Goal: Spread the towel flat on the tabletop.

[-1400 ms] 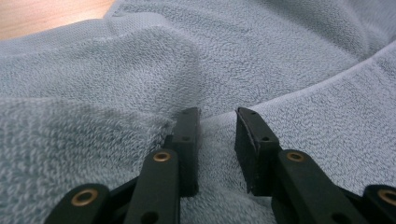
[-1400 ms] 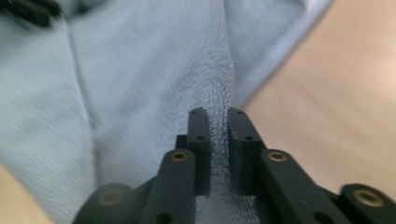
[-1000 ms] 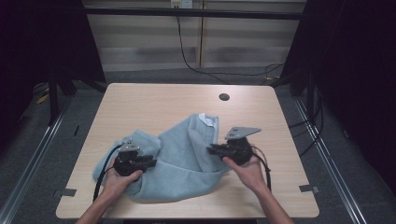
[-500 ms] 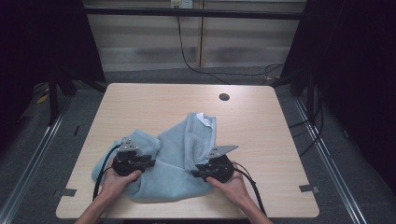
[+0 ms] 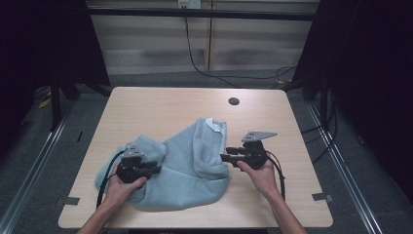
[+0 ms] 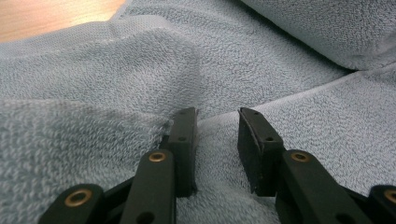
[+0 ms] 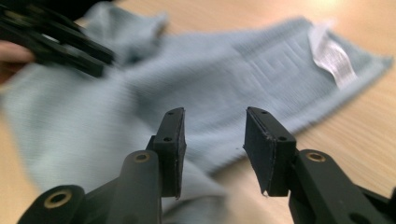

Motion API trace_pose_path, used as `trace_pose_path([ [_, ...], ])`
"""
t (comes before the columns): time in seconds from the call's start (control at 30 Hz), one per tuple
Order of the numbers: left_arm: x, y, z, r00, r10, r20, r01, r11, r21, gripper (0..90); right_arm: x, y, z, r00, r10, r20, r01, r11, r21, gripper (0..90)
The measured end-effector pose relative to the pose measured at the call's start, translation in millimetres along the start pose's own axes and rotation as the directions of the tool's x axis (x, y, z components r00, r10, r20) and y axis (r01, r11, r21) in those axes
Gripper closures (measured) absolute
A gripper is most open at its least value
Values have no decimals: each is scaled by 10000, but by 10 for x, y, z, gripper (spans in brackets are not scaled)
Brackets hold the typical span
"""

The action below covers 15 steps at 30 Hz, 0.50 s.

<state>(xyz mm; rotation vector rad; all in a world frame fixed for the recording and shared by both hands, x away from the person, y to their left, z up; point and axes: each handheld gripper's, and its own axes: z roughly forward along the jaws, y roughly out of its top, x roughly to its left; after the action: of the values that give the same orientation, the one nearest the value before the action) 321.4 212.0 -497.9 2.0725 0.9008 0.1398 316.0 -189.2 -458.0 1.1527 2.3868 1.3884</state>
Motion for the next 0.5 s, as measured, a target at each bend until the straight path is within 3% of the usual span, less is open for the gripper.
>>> trace_pose_path([
  [0.03,0,-1,0,10000,-2,-5,2,10000,-10,673,-85,-47,150,9998,171,-78,-167,9990,419,541],
  [0.2,2,-4,2,10000,-4,25,4,10000,-50,668,-72,-115,464,9998,-199,8,197,9939,1086,405],
  [0.3,3,-4,0,10000,35,36,-35,10000,-41,664,-59,-160,573,9992,-388,-55,392,9916,1230,388],
  [0.4,1,-5,1,10000,20,46,-19,10000,-60,662,-14,-183,604,9958,-912,122,889,9875,1304,399],
  [0.43,1,-5,1,10000,26,46,-26,10000,-58,661,4,-187,607,9931,-1127,320,1076,9856,1304,480],
  [0.47,3,-5,-1,10000,51,45,-51,10000,-41,662,54,-194,586,9797,-1791,898,1641,9746,1526,673],
  [0.5,7,-6,-4,9999,148,54,-148,9999,-29,661,50,-195,577,9822,-1699,804,1566,9762,1501,752],
])
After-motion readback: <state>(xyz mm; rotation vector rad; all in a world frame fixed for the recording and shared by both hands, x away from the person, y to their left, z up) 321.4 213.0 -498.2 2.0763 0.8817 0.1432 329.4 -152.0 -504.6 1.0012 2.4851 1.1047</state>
